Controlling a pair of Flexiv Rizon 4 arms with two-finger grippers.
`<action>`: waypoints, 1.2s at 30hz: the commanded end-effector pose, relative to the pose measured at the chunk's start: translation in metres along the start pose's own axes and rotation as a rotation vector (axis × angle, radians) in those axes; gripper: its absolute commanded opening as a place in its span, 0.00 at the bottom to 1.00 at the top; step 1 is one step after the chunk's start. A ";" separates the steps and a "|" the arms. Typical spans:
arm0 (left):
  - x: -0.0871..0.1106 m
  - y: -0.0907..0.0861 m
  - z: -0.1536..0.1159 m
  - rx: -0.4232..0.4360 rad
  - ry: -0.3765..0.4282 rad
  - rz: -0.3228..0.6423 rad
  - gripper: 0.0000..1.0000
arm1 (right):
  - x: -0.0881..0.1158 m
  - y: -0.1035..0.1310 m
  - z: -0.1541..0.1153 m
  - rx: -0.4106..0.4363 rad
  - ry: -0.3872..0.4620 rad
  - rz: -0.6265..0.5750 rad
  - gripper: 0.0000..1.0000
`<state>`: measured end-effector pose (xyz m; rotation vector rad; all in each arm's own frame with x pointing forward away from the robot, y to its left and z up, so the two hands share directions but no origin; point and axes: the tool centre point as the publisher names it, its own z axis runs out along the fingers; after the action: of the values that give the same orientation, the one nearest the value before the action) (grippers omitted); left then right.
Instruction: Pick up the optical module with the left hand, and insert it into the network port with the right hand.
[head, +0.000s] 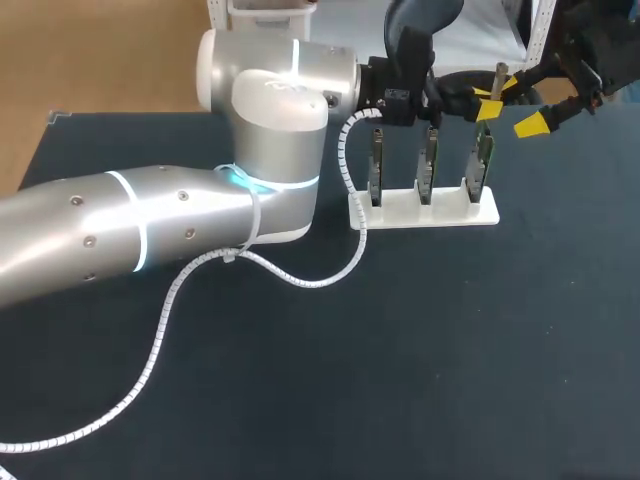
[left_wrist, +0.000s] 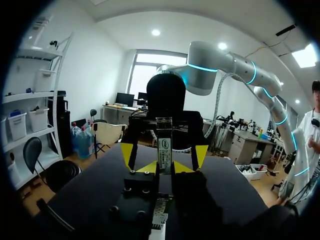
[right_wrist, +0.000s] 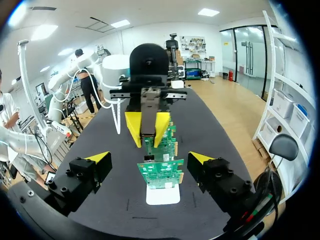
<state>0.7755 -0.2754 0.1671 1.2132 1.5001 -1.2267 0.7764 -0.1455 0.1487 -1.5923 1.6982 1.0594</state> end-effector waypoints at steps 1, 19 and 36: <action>-0.001 0.001 0.000 0.002 0.003 -0.001 0.00 | -0.005 -0.002 -0.005 0.017 0.016 0.002 1.00; -0.001 0.001 0.000 0.002 0.003 -0.001 0.00 | -0.040 -0.016 -0.024 0.023 -0.082 -0.047 1.00; -0.001 0.001 0.000 0.002 0.003 -0.001 0.00 | -0.063 -0.003 -0.016 -0.010 -0.114 -0.099 1.00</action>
<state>0.7755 -0.2754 0.1671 1.2133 1.5000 -1.2266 0.7881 -0.1278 0.2094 -1.5731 1.5247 1.0904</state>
